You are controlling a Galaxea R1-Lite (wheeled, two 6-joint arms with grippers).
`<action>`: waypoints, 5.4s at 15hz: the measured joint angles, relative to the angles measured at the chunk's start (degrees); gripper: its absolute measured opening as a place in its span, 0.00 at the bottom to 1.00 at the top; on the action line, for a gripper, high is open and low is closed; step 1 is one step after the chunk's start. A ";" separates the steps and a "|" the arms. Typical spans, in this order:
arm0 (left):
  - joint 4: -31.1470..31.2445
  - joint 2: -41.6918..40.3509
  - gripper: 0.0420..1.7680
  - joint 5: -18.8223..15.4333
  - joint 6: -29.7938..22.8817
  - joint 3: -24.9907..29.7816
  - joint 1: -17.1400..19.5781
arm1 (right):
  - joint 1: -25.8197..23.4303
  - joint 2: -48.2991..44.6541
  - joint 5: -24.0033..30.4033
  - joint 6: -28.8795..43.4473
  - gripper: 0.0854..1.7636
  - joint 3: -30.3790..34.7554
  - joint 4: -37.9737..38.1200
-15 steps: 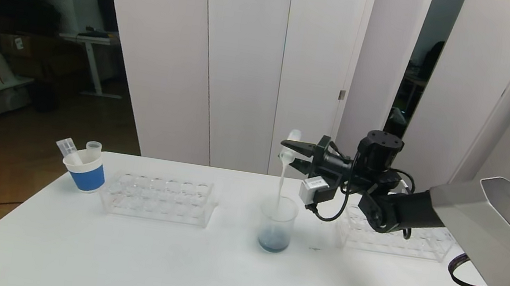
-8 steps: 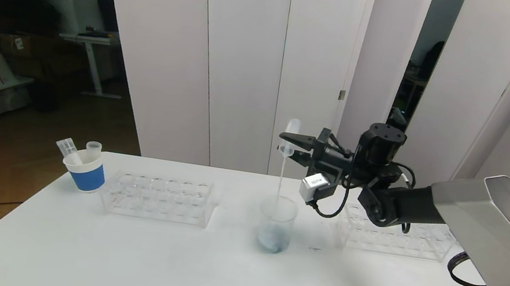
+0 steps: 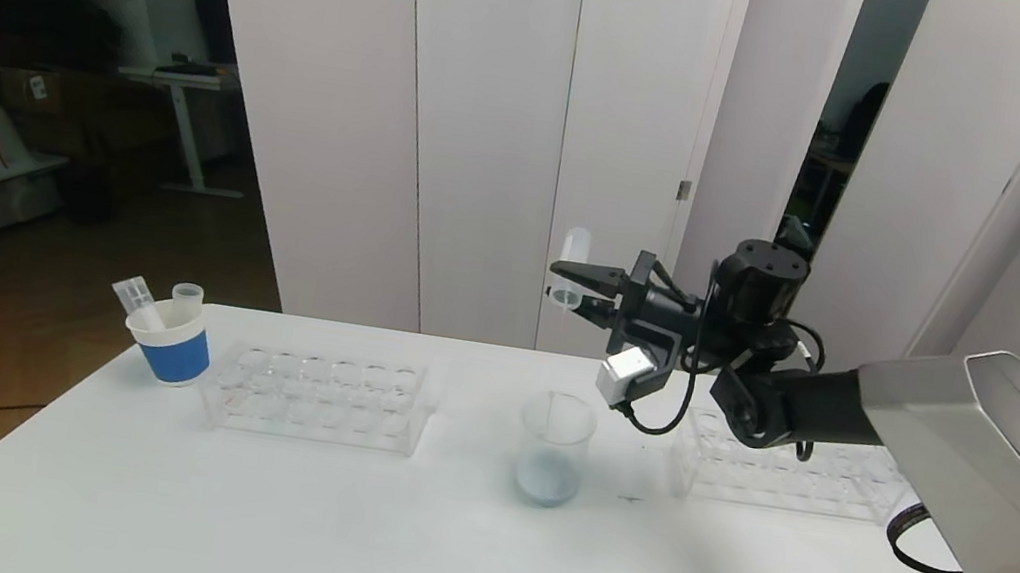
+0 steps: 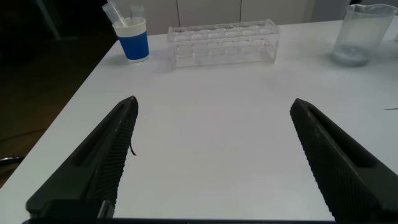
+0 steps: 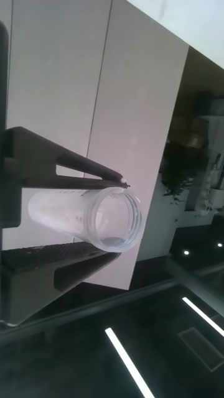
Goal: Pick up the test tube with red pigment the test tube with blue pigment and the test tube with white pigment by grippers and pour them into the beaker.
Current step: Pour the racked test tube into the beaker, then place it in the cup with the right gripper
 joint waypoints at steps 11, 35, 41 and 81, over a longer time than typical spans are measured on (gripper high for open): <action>0.02 0.00 0.99 0.00 0.00 0.00 0.00 | 1.29 -10.58 -9.67 8.63 0.29 3.36 0.04; 0.02 0.00 0.99 0.00 0.00 0.00 0.00 | -10.29 -32.83 -68.75 99.69 0.29 45.48 -7.69; 0.02 0.00 0.99 0.00 0.00 0.00 0.00 | -27.22 -32.09 -65.37 96.04 0.29 45.07 -13.73; 0.02 0.00 0.99 0.00 0.00 0.00 0.00 | -38.85 -34.65 -58.31 96.95 0.99 50.62 -5.78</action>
